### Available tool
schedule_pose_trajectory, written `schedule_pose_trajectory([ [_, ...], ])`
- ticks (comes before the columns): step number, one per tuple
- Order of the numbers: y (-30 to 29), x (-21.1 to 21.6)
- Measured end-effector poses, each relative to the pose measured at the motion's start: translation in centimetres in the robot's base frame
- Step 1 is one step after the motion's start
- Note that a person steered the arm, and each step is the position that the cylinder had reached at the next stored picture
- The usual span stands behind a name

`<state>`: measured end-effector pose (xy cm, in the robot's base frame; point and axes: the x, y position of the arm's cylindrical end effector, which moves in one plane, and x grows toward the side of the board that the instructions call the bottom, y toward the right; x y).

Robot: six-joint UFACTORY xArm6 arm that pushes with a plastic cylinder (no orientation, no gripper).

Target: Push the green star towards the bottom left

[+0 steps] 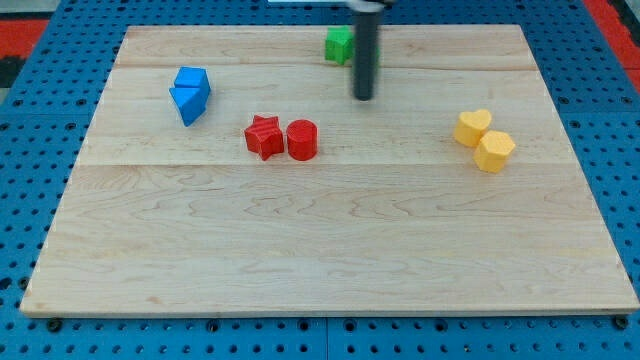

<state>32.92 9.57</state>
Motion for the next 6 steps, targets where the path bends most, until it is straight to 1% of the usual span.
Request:
schedule_pose_trajectory([
  [1, 3.8, -1.3],
  [2, 2.4, -7.2],
  [3, 2.4, -8.0],
  [4, 1.3, -12.4],
  [5, -6.2, -13.1],
  [6, -9.6, -8.7],
])
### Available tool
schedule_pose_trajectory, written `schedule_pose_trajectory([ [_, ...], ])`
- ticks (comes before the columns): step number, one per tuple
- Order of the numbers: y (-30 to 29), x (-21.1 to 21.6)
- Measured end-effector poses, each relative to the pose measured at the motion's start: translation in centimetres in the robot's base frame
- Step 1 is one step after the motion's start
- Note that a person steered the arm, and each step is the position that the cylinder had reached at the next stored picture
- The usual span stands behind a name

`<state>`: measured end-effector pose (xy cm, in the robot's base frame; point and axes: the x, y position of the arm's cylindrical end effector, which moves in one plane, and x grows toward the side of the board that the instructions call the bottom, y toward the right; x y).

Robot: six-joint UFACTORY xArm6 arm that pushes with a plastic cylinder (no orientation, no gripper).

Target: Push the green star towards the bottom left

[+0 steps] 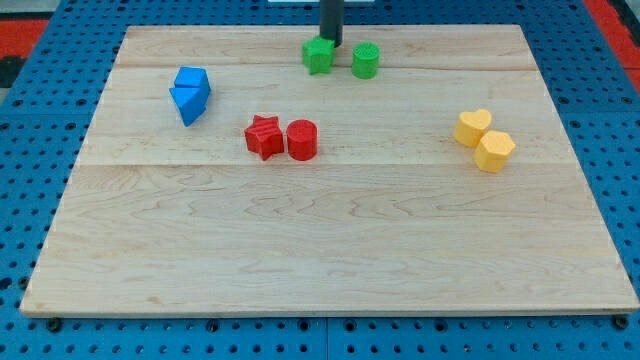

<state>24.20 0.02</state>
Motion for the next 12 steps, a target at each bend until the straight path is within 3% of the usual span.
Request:
schedule_pose_trajectory([
  [1, -2.8, -0.3],
  [3, 0.1, 4.4],
  [6, -11.0, 6.2],
  [9, -14.1, 15.5],
  [10, -14.8, 16.2],
  [11, -16.3, 12.7],
  [12, -19.7, 12.2],
])
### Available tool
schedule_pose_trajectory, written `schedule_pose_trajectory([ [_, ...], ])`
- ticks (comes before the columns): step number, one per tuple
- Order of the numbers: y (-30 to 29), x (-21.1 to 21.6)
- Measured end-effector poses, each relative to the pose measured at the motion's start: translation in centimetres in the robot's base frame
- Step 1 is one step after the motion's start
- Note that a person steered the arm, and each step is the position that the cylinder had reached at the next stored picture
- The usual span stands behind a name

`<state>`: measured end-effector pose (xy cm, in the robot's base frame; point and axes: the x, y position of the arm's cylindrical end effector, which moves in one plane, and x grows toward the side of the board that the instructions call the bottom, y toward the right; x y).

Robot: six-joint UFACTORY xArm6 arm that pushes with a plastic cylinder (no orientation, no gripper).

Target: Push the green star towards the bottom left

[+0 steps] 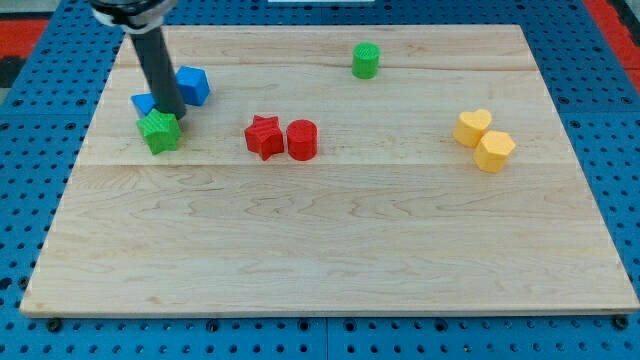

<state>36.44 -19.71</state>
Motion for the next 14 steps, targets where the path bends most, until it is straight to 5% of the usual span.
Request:
schedule_pose_trajectory([
  [2, -3.1, 0.6],
  [3, 0.0, 5.4],
  [5, 3.6, 2.5],
  [9, 12.5, 14.1],
  [10, 10.8, 18.4],
  [11, 3.7, 14.9],
  [14, 1.4, 11.3],
])
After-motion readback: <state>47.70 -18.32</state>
